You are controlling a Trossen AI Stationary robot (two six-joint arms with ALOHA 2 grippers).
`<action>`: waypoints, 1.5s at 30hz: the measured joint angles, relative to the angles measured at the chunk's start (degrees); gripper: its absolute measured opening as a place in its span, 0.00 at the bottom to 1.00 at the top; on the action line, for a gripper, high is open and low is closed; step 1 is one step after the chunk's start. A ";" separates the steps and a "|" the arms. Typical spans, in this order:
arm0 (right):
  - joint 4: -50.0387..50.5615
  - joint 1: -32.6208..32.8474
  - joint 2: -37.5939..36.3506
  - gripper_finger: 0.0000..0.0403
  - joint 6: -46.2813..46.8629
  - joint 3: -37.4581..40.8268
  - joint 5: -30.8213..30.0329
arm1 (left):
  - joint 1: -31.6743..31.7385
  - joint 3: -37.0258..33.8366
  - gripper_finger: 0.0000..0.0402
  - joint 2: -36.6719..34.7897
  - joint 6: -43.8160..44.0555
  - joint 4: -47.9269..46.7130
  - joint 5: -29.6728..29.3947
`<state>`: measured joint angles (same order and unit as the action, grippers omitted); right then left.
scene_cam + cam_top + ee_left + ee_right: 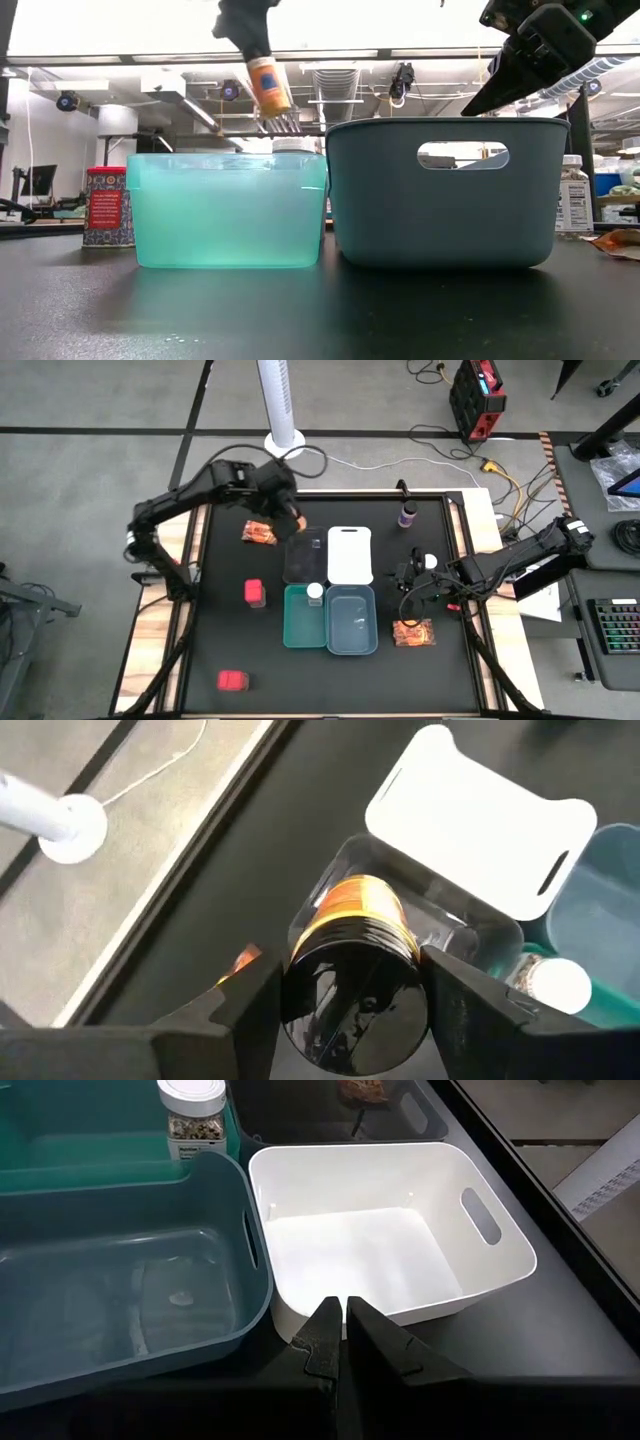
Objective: Sort spices by type
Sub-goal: Put the left black seasoning bottle into the black bin
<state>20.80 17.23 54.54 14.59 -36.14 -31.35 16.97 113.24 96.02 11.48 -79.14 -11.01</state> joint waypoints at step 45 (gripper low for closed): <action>2.93 0.00 0.00 0.03 3.49 0.33 0.27 | 0.16 0.49 0.48 18.87 -5.55 -3.01 1.24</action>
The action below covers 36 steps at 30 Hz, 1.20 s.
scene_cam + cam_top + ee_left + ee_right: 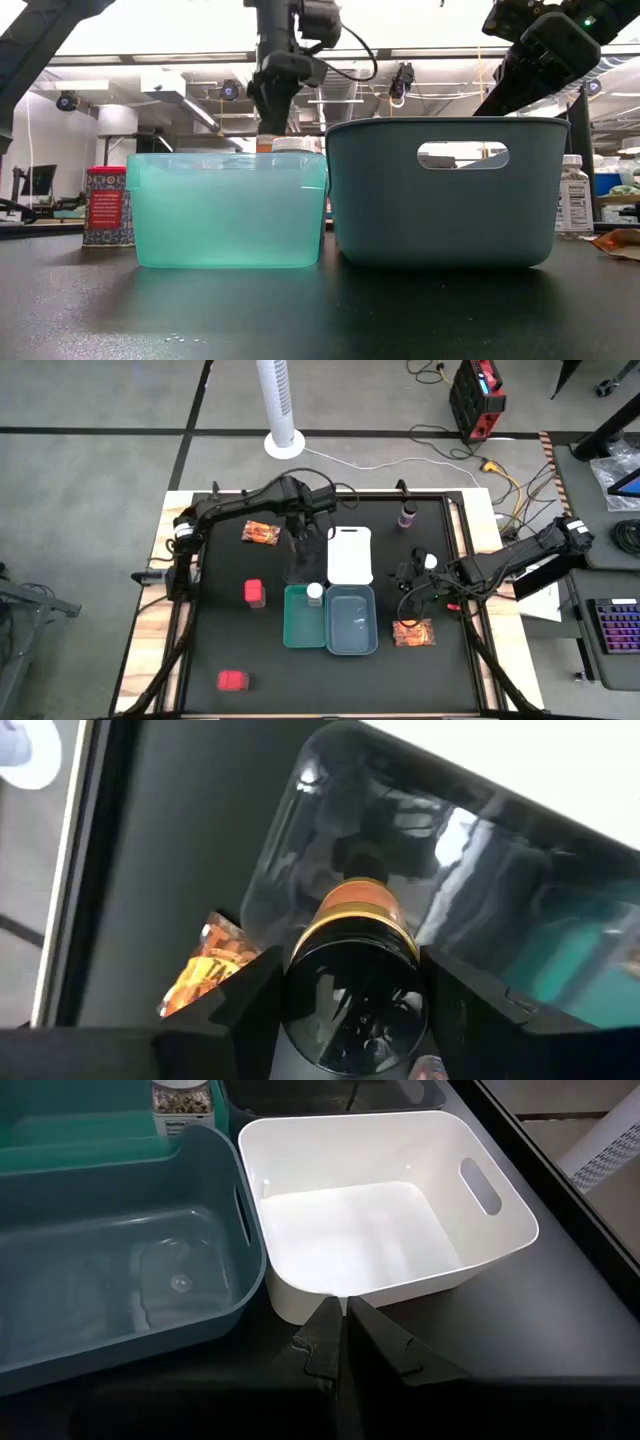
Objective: Sort spices by type
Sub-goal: Put the left black seasoning bottle into the black bin
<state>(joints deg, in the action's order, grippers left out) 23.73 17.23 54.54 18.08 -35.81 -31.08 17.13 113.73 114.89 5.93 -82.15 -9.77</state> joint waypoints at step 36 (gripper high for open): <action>0.05 0.00 0.00 0.03 6.63 2.54 0.23 | 3.02 -15.82 0.48 -6.34 -6.29 13.60 4.80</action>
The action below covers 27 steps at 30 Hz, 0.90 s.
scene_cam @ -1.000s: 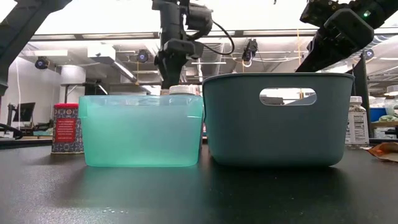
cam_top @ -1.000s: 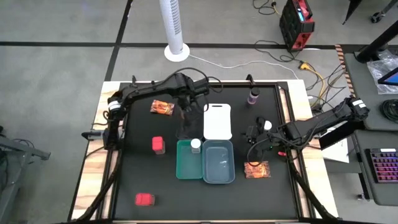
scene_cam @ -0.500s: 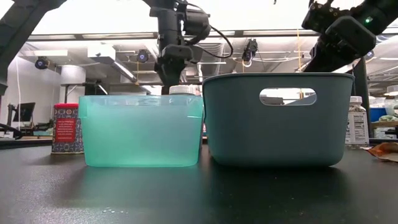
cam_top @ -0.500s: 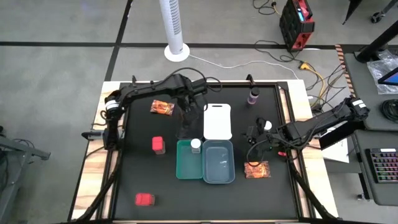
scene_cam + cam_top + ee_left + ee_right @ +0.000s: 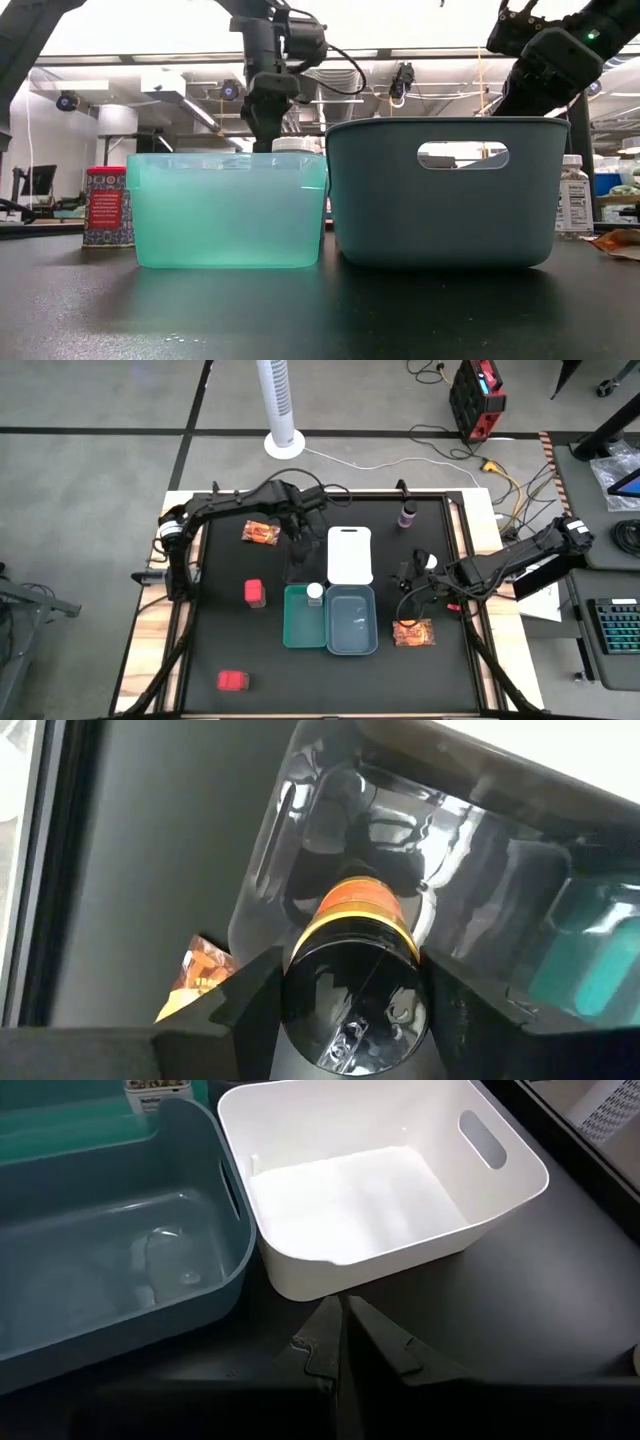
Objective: Sort spices by type
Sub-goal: Put the left black seasoning bottle into the black bin
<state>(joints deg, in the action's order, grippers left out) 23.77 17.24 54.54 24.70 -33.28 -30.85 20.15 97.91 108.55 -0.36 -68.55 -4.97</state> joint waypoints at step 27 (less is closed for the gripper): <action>-0.01 0.01 0.00 0.03 -1.27 0.02 0.35 | 0.97 -3.26 0.48 -0.02 -0.26 3.94 -0.09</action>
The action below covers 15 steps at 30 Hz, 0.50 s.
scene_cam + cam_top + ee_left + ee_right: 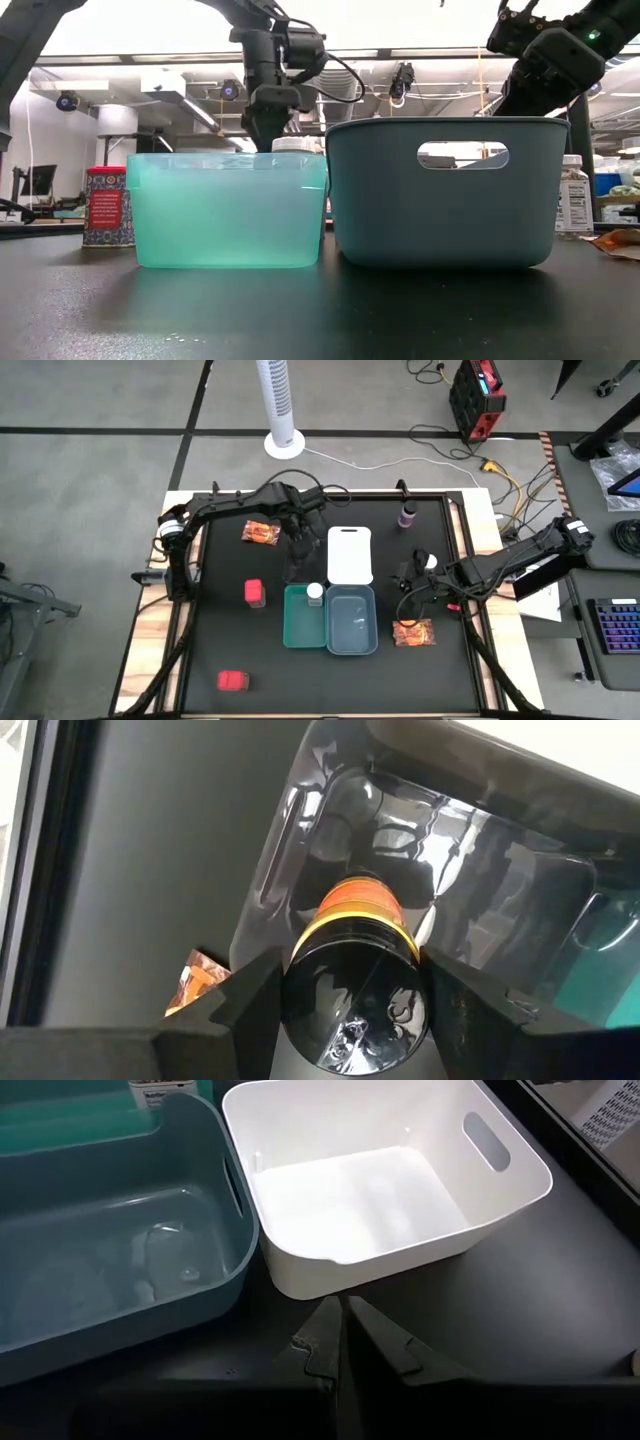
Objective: Sort spices by type
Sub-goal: Put the left black seasoning bottle into the black bin
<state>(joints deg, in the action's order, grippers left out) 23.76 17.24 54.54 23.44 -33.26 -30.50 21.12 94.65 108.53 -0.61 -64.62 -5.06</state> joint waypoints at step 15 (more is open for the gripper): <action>-0.01 -0.01 0.00 0.03 -0.47 0.00 -0.02 | 0.00 -3.14 0.48 0.00 1.37 2.11 -0.13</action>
<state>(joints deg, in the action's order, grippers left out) 23.75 17.23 54.54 22.97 -33.26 -30.52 21.12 91.51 108.53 0.75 -62.51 -5.19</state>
